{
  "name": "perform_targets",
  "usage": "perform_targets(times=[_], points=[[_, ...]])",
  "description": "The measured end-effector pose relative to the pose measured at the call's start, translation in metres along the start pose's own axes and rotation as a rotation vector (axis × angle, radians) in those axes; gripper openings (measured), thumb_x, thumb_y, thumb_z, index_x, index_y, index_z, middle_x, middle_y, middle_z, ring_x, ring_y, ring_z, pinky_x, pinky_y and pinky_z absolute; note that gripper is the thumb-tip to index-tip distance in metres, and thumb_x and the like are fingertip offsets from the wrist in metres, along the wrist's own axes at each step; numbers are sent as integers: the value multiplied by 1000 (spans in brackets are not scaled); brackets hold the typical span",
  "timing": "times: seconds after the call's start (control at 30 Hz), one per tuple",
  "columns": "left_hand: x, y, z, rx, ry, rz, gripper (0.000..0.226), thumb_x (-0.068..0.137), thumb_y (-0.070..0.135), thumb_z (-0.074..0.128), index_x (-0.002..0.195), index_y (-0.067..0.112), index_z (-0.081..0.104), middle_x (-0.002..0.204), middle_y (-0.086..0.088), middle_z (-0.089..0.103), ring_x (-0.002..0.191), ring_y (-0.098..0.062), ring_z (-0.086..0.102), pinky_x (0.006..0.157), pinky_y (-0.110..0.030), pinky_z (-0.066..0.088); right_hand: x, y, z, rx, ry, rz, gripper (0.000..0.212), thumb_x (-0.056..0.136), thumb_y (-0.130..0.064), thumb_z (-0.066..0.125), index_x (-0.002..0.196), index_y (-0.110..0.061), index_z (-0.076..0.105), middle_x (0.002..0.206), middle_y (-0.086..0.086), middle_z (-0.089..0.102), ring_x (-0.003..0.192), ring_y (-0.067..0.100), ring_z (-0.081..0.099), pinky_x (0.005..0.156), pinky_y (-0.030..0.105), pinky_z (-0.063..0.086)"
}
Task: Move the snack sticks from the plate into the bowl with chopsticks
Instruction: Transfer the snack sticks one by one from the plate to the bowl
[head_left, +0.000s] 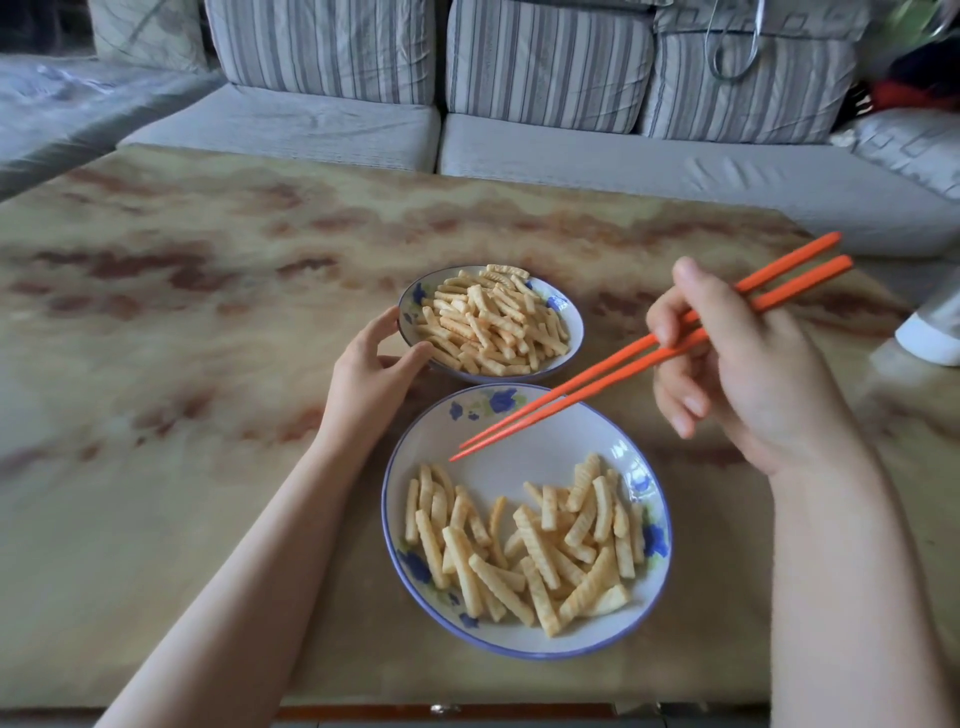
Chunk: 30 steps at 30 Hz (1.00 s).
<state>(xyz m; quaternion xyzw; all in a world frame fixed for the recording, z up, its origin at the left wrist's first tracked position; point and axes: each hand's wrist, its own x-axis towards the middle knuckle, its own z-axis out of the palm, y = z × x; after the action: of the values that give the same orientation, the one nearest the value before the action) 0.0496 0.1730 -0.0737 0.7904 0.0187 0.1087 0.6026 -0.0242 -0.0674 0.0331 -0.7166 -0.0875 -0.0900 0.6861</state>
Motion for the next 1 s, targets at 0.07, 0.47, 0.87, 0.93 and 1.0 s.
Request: perform_targets(times=[0.07, 0.47, 0.87, 0.93, 1.0], points=[[0, 0, 0, 1, -1, -3, 49, 91, 22, 67, 138, 24, 54, 128, 5, 65, 86, -14, 72, 70, -17, 56, -2, 0, 5, -17, -61, -2, 42, 95, -35, 43, 63, -10, 48, 51, 8, 41, 27, 15, 34, 33, 21, 32], [-2, 4, 0, 13, 10, 8, 48, 91, 19, 66, 137, 22, 55, 112, 18, 65, 70, 14, 63, 60, -3, 44, 3, 2, 13, -12, 35, 9, 45, 102, -27, 41, 60, -11, 47, 55, 6, 43, 28, 16, 36, 35, 22, 35], [-2, 3, 0, 16, 10, 16, 49, 91, 20, 66, 138, 23, 55, 126, 15, 62, 77, 11, 64, 63, -2, 44, 12, 8, 8, 193, 557, -129, 41, 103, -22, 38, 63, -13, 45, 52, -9, 51, 31, 10, 38, 42, 31, 31], [-2, 3, 1, 5, 11, 8, 48, 91, 18, 66, 138, 21, 55, 122, 15, 63, 72, 14, 63, 60, -3, 44, 14, 13, 13, 154, 569, -129, 42, 104, -23, 36, 64, -12, 45, 42, -7, 47, 29, 10, 41, 45, 37, 30], [-2, 3, 1, 6, 12, 4, 48, 91, 18, 66, 138, 21, 55, 115, 17, 63, 70, 14, 63, 59, -3, 44, 16, 19, 18, 121, 554, -111, 44, 104, -25, 36, 64, -13, 46, 36, -4, 44, 29, 14, 44, 45, 32, 31]])
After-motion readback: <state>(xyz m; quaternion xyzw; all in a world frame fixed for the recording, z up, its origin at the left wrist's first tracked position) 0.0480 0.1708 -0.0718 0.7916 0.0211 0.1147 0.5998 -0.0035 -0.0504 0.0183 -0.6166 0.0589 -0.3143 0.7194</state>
